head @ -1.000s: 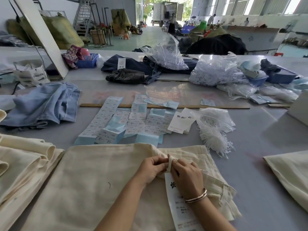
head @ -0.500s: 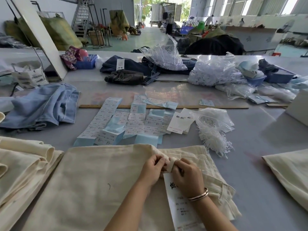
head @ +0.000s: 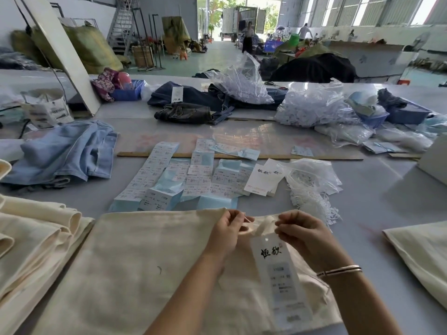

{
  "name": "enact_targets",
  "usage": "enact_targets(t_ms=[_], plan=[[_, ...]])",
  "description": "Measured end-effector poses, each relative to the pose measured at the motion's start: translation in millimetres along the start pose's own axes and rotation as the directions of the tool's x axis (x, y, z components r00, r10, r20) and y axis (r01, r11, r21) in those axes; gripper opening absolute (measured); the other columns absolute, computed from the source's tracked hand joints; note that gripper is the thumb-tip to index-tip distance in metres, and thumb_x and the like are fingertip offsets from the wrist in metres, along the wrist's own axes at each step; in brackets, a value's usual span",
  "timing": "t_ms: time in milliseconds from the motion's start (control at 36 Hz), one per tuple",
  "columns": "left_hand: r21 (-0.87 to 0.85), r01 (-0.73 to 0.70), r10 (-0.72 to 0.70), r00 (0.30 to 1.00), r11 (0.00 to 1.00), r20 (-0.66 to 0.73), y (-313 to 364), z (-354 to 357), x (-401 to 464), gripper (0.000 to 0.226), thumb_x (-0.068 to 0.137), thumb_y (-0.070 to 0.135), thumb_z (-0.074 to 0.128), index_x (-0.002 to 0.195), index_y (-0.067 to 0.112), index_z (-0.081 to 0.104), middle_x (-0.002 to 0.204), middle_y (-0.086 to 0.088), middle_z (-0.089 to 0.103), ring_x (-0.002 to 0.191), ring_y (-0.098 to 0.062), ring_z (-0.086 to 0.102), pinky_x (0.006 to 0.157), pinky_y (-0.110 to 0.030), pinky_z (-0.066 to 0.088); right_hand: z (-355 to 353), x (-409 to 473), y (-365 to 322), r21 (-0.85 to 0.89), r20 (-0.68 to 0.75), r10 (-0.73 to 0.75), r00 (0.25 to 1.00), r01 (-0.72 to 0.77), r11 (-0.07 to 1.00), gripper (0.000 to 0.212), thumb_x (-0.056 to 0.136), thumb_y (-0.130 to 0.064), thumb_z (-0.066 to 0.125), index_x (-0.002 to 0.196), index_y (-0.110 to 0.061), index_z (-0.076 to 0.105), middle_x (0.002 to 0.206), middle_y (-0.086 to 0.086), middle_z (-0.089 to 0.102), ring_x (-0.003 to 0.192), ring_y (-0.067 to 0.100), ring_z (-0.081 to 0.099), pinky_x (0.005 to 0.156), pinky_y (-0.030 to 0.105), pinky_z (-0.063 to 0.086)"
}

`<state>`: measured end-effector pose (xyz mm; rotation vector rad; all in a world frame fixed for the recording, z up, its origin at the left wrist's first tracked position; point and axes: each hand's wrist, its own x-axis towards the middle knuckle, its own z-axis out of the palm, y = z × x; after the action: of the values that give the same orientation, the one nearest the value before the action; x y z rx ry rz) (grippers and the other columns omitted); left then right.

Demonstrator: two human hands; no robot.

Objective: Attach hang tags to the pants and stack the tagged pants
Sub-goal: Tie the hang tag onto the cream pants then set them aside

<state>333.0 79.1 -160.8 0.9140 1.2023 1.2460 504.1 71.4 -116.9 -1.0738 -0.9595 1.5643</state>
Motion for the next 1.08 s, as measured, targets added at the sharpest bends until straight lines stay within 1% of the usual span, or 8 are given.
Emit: enact_targets(t_ms=[111, 222, 472, 639, 722, 778, 944, 1083], plan=[[-0.022, -0.133, 0.135, 0.986, 0.991, 0.097, 15, 10, -11, 0.012, 0.099, 0.014, 0.050, 0.090, 0.011, 0.057, 0.083, 0.008, 0.073, 0.075, 0.001, 0.064, 0.067, -0.010, 0.047, 9, -6, -9, 0.223, 0.124, -0.007, 0.992, -0.021, 0.975, 0.024, 0.065, 0.012, 0.054, 0.073, 0.001, 0.073, 0.082, 0.019, 0.071, 0.076, 0.025, 0.071, 0.068, 0.026, 0.059], [-0.022, -0.201, 0.202, 0.968, 0.979, 0.147, 21, 15, -23, 0.013, 0.098, 0.010, 0.051, 0.097, -0.002, 0.058, 0.072, 0.007, 0.068, 0.071, 0.001, 0.064, 0.066, -0.010, 0.047, 11, -9, -10, 0.226, 0.169, -0.026, 0.985, -0.013, 0.974, 0.032, 0.065, 0.014, 0.053, 0.083, 0.001, 0.076, 0.094, 0.024, 0.071, 0.088, 0.028, 0.071, 0.071, 0.025, 0.058], [-0.040, -0.184, 0.188, 0.974, 0.982, 0.124, 14, 14, -39, 0.008, 0.094, 0.004, 0.056, 0.095, -0.002, 0.062, 0.072, 0.003, 0.068, 0.069, 0.000, 0.064, 0.067, -0.012, 0.048, 22, -16, 2, 0.077, -0.029, -0.084, 0.996, 0.086, 0.993, 0.019, 0.054, -0.012, 0.076, 0.073, -0.008, 0.078, 0.078, 0.020, 0.072, 0.072, 0.022, 0.072, 0.064, 0.020, 0.056], [-0.040, -0.182, 0.185, 0.979, 0.983, 0.091, 13, 13, -45, 0.005, 0.092, 0.007, 0.061, 0.089, 0.007, 0.065, 0.072, 0.004, 0.072, 0.070, -0.002, 0.066, 0.064, -0.013, 0.049, 28, -19, 3, 0.029, -0.046, -0.118, 0.992, 0.120, 0.992, 0.010, 0.072, -0.007, 0.067, 0.075, -0.010, 0.076, 0.067, 0.013, 0.068, 0.059, 0.016, 0.065, 0.059, 0.019, 0.055], [-0.034, -0.180, 0.182, 0.981, 0.983, 0.062, 13, 13, -45, 0.004, 0.091, 0.009, 0.063, 0.090, 0.007, 0.066, 0.075, 0.001, 0.073, 0.071, -0.004, 0.066, 0.065, -0.014, 0.050, 28, -19, 6, 0.069, -0.048, -0.101, 0.994, 0.104, 0.992, 0.022, 0.085, 0.003, 0.058, 0.097, -0.010, 0.071, 0.072, 0.012, 0.068, 0.064, 0.016, 0.066, 0.064, 0.022, 0.057], [-0.027, -0.181, 0.182, 0.982, 0.983, 0.047, 13, 13, -45, 0.003, 0.090, 0.009, 0.064, 0.090, 0.007, 0.066, 0.076, -0.001, 0.072, 0.072, -0.006, 0.066, 0.066, -0.014, 0.050, 28, -20, 7, 0.096, -0.039, -0.091, 0.995, 0.095, 0.991, 0.026, 0.087, 0.003, 0.055, 0.101, -0.011, 0.071, 0.072, 0.009, 0.068, 0.065, 0.015, 0.066, 0.065, 0.021, 0.057], [0.009, -0.184, 0.183, 0.982, 0.983, 0.038, 13, 14, -46, 0.006, 0.089, 0.011, 0.066, 0.084, 0.014, 0.068, 0.071, 0.002, 0.070, 0.069, -0.005, 0.065, 0.064, -0.016, 0.051, 33, -20, 7, 0.078, -0.078, -0.096, 0.992, 0.102, 0.992, 0.015, 0.068, -0.012, 0.067, 0.079, -0.009, 0.077, 0.067, 0.013, 0.067, 0.060, 0.015, 0.065, 0.058, 0.019, 0.055], [-0.007, -0.185, 0.185, 0.982, 0.983, 0.025, 13, 15, -48, 0.006, 0.087, 0.011, 0.068, 0.083, 0.016, 0.069, 0.075, -0.002, 0.071, 0.070, -0.008, 0.066, 0.064, -0.017, 0.051, 31, -18, 9, 0.148, -0.061, -0.070, 0.996, 0.078, 0.986, 0.011, 0.064, -0.006, 0.069, 0.074, -0.004, 0.073, 0.062, 0.013, 0.065, 0.054, 0.015, 0.063, 0.053, 0.018, 0.053]])
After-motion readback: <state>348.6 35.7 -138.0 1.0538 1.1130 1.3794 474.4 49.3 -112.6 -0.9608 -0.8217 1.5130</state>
